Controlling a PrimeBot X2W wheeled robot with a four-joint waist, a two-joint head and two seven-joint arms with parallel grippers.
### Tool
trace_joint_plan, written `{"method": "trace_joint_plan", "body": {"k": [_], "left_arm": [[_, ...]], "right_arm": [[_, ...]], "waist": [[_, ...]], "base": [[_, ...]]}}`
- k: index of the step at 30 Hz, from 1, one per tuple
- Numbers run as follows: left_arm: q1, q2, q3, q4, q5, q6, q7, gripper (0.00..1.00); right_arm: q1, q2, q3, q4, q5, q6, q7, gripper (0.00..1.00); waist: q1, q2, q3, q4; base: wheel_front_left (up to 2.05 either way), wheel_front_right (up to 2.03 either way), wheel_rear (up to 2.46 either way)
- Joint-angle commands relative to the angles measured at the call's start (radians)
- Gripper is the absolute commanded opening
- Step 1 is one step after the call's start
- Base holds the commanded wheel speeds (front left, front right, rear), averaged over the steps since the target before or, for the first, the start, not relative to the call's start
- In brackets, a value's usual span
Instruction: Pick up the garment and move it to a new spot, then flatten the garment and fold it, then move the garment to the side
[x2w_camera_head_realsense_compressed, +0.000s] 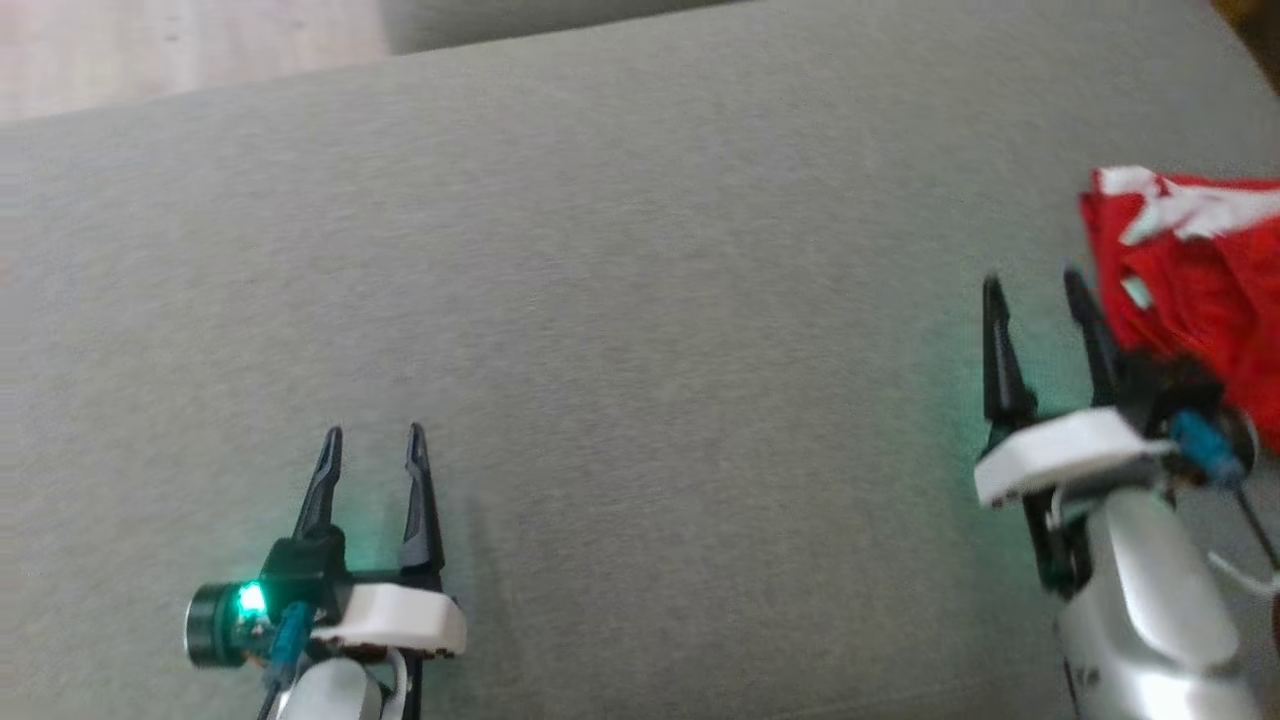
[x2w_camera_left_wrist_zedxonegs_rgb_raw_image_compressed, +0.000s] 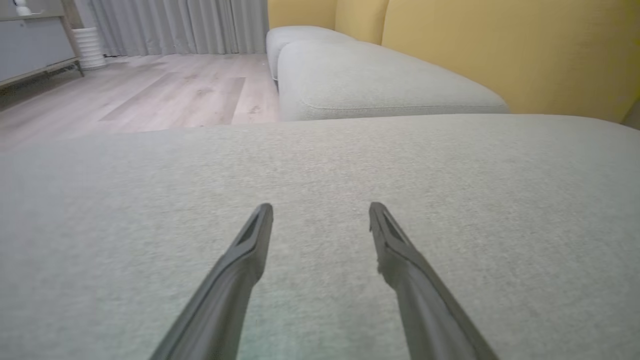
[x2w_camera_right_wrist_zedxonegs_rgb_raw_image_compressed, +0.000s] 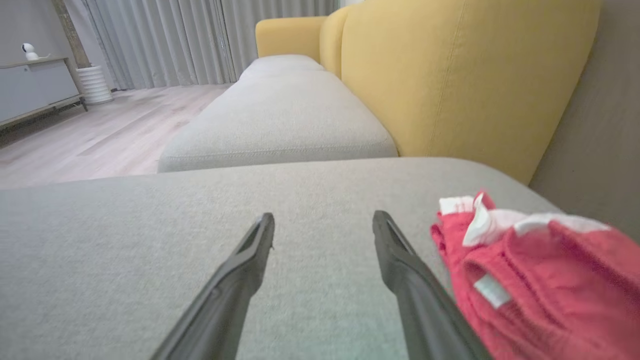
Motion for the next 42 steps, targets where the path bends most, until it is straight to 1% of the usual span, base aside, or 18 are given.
{"method": "trace_joint_plan", "body": {"k": [1, 4, 7, 12, 20, 31, 36, 39, 40, 42], "left_arm": [[-0.001, 0.003, 0.041, -0.032, -0.006, 0.007, -0.010, 1.00], [0.010, 0.003, 0.048, -0.033, -0.013, 0.011, -0.010, 1.00], [0.019, 0.003, 0.055, -0.034, -0.022, 0.007, -0.010, 1.00], [0.032, 0.003, 0.072, -0.035, -0.035, -0.003, -0.010, 1.00], [0.053, 0.003, 0.106, -0.032, -0.055, -0.021, -0.010, 1.00], [0.089, 0.003, 0.118, -0.026, -0.074, -0.041, -0.010, 1.00], [0.096, 0.003, 0.122, -0.027, -0.073, -0.047, -0.010, 1.00], [0.100, 0.003, 0.123, -0.028, -0.081, -0.059, -0.010, 1.00], [0.116, -0.001, 0.085, 0.001, -0.079, -0.058, 0.000, 0.00], [0.121, -0.001, 0.084, 0.030, -0.079, -0.058, 0.005, 0.00]], "right_arm": [[0.006, 0.004, 0.024, -0.040, 0.012, -0.001, -0.011, 1.00], [0.056, 0.005, 0.046, -0.045, 0.052, -0.001, -0.011, 1.00], [0.089, 0.005, 0.060, -0.049, 0.066, -0.001, -0.011, 1.00], [0.120, 0.005, 0.073, -0.053, 0.081, -0.001, -0.011, 1.00], [0.139, 0.006, 0.091, -0.046, 0.092, -0.001, -0.011, 1.00], [0.164, 0.006, 0.107, -0.036, 0.109, -0.001, -0.011, 1.00], [0.169, 0.006, 0.113, -0.034, 0.114, -0.001, -0.011, 1.00], [0.171, 0.006, 0.116, -0.035, 0.116, -0.001, -0.011, 1.00], [0.181, 0.004, 0.091, -0.005, 0.109, 0.000, 0.000, 0.00], [0.189, 0.006, 0.091, 0.022, 0.110, 0.000, 0.002, 0.00]], "waist": [[0.0001, 0.0000, -0.028, 0.055], [0.0001, 0.0000, -0.040, 0.095], [0.0001, 0.0000, -0.052, 0.128], [0.0001, 0.0000, -0.071, 0.160], [0.0001, 0.0000, -0.107, 0.167], [0.0001, 0.0000, -0.171, 0.160], [0.0001, 0.0000, -0.184, 0.159], [0.0001, 0.0000, -0.190, 0.160], [0.0001, 0.0000, -0.190, 0.160], [0.0001, 0.0000, -0.191, 0.160]], "base": [[0.00, 0.00, 0.00], [0.00, 0.00, 0.00], [0.00, 0.00, 0.00], [0.00, 0.00, 0.00], [0.00, 0.00, 0.00], [0.00, 0.00, 0.00], [0.00, 0.00, 0.00], [0.00, 0.00, 0.00], [0.00, 0.00, 0.00], [0.00, 0.00, 0.00]]}}
